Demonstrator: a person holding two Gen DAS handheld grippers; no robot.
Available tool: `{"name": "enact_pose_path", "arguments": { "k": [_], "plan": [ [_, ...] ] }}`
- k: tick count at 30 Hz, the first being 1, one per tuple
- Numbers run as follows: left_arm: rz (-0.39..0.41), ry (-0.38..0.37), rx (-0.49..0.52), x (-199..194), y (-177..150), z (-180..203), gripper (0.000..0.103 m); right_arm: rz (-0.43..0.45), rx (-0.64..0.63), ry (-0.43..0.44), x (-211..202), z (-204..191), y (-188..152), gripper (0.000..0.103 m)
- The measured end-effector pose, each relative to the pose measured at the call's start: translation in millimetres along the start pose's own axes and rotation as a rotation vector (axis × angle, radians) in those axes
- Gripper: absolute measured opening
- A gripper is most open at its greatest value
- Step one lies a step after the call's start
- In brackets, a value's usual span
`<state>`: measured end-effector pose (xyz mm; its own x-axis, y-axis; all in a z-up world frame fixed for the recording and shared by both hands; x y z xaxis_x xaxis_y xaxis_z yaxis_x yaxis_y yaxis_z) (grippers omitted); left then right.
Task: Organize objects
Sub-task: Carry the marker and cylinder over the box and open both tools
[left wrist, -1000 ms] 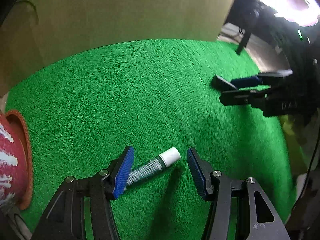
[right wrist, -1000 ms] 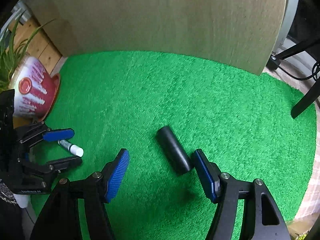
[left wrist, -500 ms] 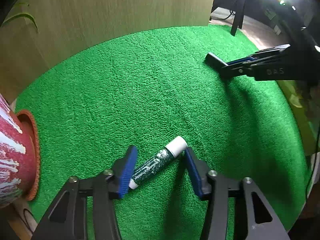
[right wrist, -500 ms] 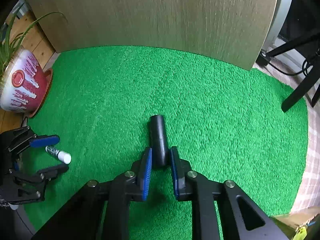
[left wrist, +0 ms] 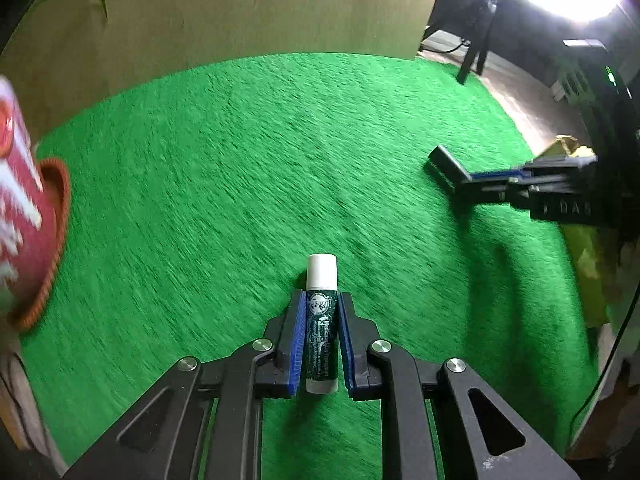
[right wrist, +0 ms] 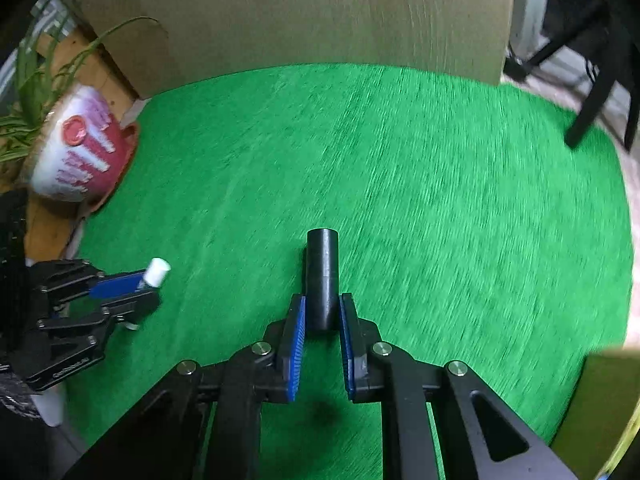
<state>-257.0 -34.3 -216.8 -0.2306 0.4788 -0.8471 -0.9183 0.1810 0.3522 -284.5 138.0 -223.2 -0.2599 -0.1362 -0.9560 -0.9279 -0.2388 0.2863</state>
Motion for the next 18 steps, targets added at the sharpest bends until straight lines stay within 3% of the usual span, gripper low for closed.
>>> {"name": "enact_pose_path", "arguments": {
  "k": [9, 18],
  "plan": [
    [0.029, -0.053, 0.015, 0, -11, 44, 0.016, 0.088, 0.115, 0.088, -59, 16, -49, 0.015],
    [0.076, -0.136, 0.108, -20, -5, 124, 0.016, 0.187, 0.218, 0.072, -126, 68, -105, 0.015]
  ]
}}
Point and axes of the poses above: each gripper's, at about its wrist camera, not at the fingertips, and x roughly the way its jaws point, z to its right, y to its top, the point moved 5 cm from there along x, roughly the way its jaws point, and after that the axes turned 13 degrees about -y, right-handed, at the moved point
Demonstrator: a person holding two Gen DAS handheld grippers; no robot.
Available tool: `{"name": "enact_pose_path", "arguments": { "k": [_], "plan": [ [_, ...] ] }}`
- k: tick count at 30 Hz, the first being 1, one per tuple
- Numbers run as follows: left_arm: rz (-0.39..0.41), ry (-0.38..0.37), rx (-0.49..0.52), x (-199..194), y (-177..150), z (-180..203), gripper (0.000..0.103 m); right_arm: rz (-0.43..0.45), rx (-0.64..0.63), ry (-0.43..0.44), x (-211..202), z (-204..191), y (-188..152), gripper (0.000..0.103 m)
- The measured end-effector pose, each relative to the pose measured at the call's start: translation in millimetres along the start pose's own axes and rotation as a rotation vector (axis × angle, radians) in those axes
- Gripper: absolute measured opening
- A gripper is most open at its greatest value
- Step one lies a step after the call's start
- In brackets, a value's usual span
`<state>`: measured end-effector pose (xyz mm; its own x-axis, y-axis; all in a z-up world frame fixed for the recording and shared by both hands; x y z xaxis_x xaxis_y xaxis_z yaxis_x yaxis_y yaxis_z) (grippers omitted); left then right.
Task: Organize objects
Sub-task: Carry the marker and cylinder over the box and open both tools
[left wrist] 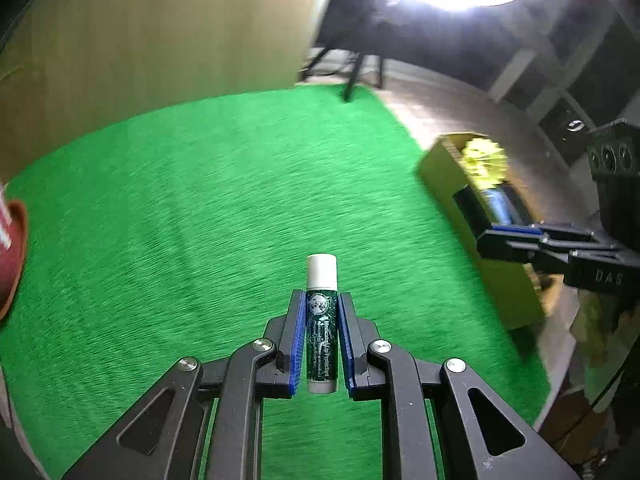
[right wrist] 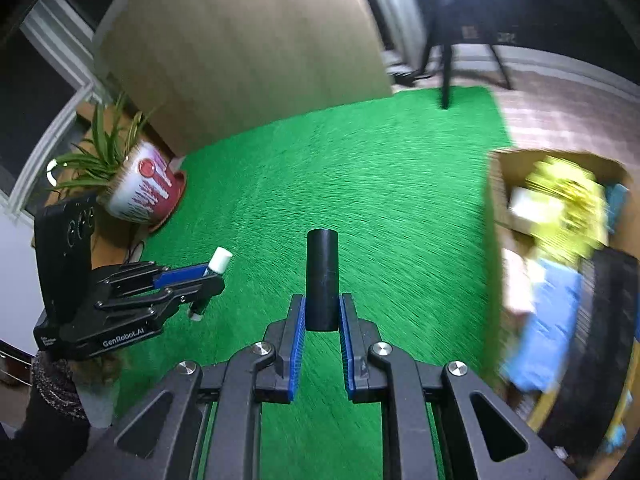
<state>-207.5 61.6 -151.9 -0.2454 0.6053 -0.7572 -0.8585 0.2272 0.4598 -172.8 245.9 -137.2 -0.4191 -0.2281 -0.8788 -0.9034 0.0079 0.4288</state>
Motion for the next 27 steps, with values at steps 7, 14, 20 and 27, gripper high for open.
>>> {"name": "enact_pose_path", "arguments": {
  "k": [7, 14, 20, 27],
  "plan": [
    [0.002, -0.069, 0.058, 24, 16, 76, 0.016, 0.055, 0.062, -0.113, -47, 60, -30, 0.015],
    [-0.011, -0.152, 0.127, 73, 38, 156, 0.016, 0.082, 0.132, -0.22, -80, 123, -55, 0.015],
    [-0.05, -0.205, 0.183, 105, 36, 210, 0.016, 0.081, 0.162, -0.269, -88, 154, -67, 0.015],
    [-0.101, -0.215, 0.204, 134, 26, 235, 0.016, 0.061, 0.196, -0.282, -87, 176, -81, 0.015]
  ]
}}
Point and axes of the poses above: each gripper's, at about its wrist camera, not at the fingertips, and x roughly the way its jaws point, z to its right, y to its top, the point moved 5 cm from there along x, roughly the way its jaws point, and after that the axes turned 13 degrees about -y, right-handed, at the moved point
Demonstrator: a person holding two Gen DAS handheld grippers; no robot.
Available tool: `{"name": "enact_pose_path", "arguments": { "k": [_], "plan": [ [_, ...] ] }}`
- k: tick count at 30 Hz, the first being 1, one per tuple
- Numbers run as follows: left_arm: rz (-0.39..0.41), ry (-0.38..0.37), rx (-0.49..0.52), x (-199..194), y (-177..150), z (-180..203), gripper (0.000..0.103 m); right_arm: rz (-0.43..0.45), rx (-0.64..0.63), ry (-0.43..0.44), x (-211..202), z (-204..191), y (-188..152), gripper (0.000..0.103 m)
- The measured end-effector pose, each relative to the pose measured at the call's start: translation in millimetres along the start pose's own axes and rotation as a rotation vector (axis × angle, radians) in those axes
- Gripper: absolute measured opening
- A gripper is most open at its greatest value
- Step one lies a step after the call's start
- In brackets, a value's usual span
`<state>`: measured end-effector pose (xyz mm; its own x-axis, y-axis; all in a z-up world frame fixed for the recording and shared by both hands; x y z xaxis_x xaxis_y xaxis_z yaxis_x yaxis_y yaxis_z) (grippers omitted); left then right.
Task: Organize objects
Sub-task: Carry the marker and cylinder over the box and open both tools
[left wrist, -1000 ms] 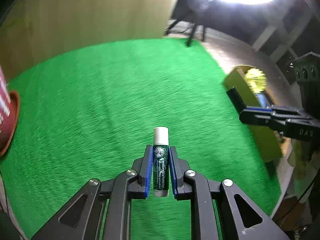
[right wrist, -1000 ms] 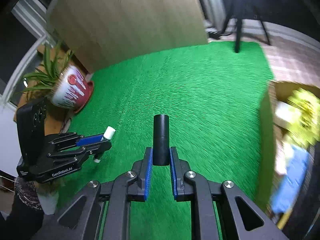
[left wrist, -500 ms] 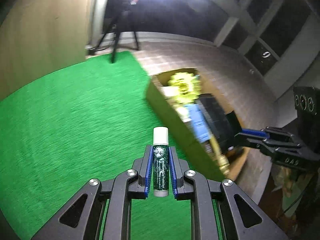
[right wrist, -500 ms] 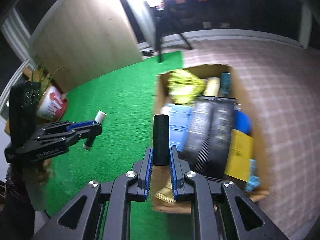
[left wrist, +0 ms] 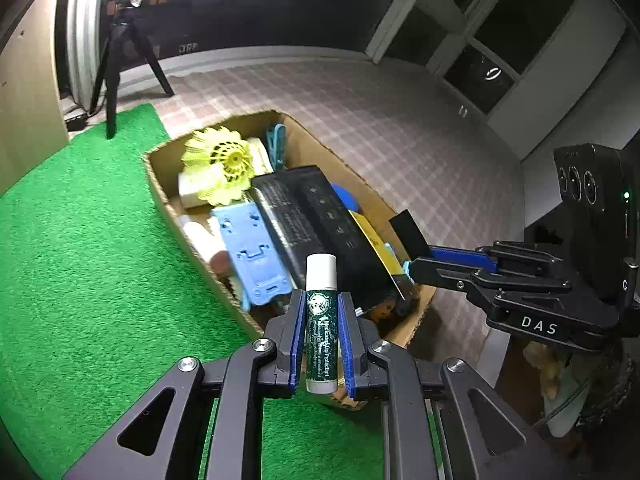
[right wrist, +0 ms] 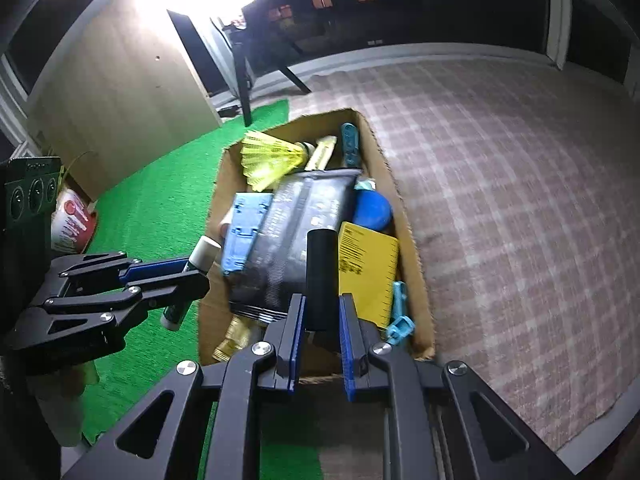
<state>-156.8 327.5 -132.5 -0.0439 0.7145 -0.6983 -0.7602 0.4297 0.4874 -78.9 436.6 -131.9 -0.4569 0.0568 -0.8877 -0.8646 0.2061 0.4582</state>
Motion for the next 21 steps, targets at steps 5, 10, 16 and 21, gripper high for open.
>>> {"name": "enact_pose_path", "arguments": {
  "k": [5, 10, 16, 21],
  "plan": [
    [-0.019, -0.008, 0.017, 6, -2, 9, 0.016, -0.006, 0.007, -0.007, -1, 9, -3, 0.015],
    [-0.035, -0.014, 0.03, 12, -6, 18, 0.016, -0.005, 0.006, -0.01, -2, 11, -3, 0.015],
    [-0.061, -0.022, 0.047, 19, -12, 25, 0.017, -0.01, -0.001, -0.02, -1, 11, -5, 0.015],
    [-0.061, -0.004, 0.062, 15, -15, 29, 0.027, 0.014, 0.016, -0.05, -7, 13, -3, 0.045]
  ]
}}
Point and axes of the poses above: each gripper's, at about its wrist camera, not at the fingertips, and x roughly the way its jaws point, z to its right, y to its top, the point moved 5 cm from there along x, roughly the way its jaws point, and after that the axes turned 13 degrees about -y, right-handed, at the moved point
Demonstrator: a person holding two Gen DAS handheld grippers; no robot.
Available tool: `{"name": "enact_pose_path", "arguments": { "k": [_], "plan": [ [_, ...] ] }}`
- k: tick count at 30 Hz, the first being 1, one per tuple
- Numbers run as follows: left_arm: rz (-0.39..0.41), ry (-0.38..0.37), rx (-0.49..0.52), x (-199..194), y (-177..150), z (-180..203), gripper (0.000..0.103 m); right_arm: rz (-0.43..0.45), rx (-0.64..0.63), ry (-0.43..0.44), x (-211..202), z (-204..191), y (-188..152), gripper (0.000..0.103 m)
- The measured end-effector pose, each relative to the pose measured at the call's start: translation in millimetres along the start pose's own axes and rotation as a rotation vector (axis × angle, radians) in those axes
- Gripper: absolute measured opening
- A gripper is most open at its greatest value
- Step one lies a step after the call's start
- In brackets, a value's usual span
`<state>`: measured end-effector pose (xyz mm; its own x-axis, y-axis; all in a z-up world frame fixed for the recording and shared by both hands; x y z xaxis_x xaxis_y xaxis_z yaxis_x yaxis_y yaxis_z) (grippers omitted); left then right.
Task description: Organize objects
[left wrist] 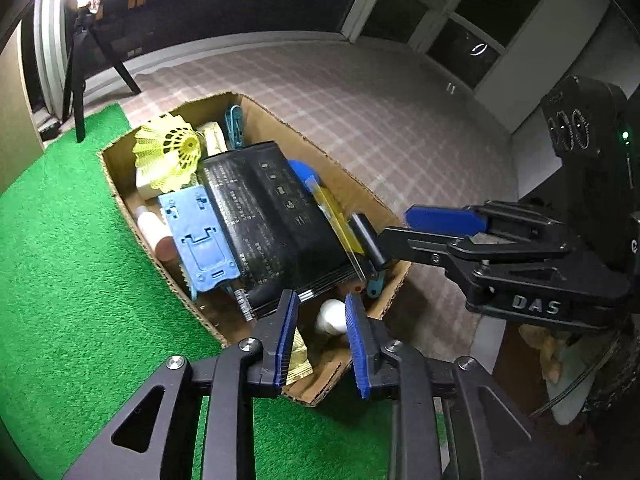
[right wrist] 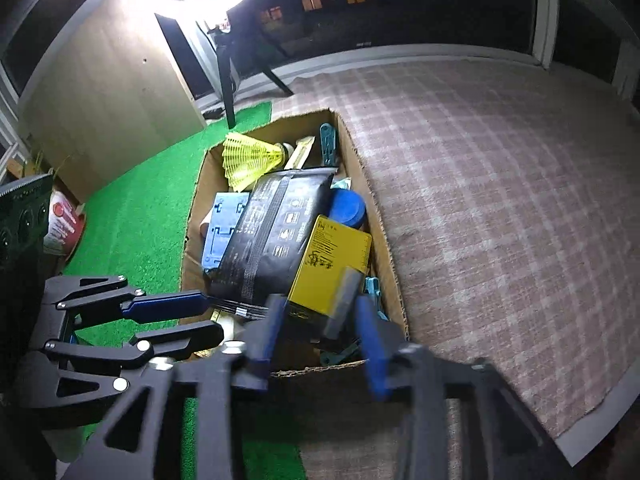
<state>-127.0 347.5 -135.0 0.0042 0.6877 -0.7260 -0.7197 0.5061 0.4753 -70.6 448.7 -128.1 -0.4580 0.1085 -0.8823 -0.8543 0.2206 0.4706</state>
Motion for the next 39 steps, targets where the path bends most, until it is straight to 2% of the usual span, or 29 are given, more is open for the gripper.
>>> {"name": "enact_pose_path", "arguments": {
  "k": [10, 20, 27, 30, 39],
  "plan": [
    [0.05, 0.064, -0.003, -33, -6, -1, 0.031, 0.034, -0.004, -0.016, -14, -12, 5, 0.054],
    [0.144, 0.189, -0.014, -95, -25, -11, 0.054, 0.059, -0.046, 0.023, -32, -53, 4, 0.055],
    [0.223, 0.275, -0.044, -148, -50, -23, 0.077, 0.088, -0.1, 0.057, -45, -95, 4, 0.062],
    [0.252, 0.308, -0.065, -165, -60, -28, 0.083, 0.091, -0.118, 0.077, -48, -114, 3, 0.065],
    [0.3, 0.409, -0.162, -217, -106, -61, 0.087, 0.089, -0.198, 0.117, -52, -174, -9, 0.066]
  ]
}}
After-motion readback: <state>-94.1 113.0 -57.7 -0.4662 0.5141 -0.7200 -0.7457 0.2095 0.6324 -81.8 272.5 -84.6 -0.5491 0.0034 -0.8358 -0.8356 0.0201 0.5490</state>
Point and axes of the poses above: each gripper's, at about its wrist camera, not at the fingertips, and x roughly the way its jaws point, z to its right, y to its top, the point moved 5 cm from there along x, roughly the way its jaws point, and after that the axes turned 13 degrees about -y, right-handed, at the moved point
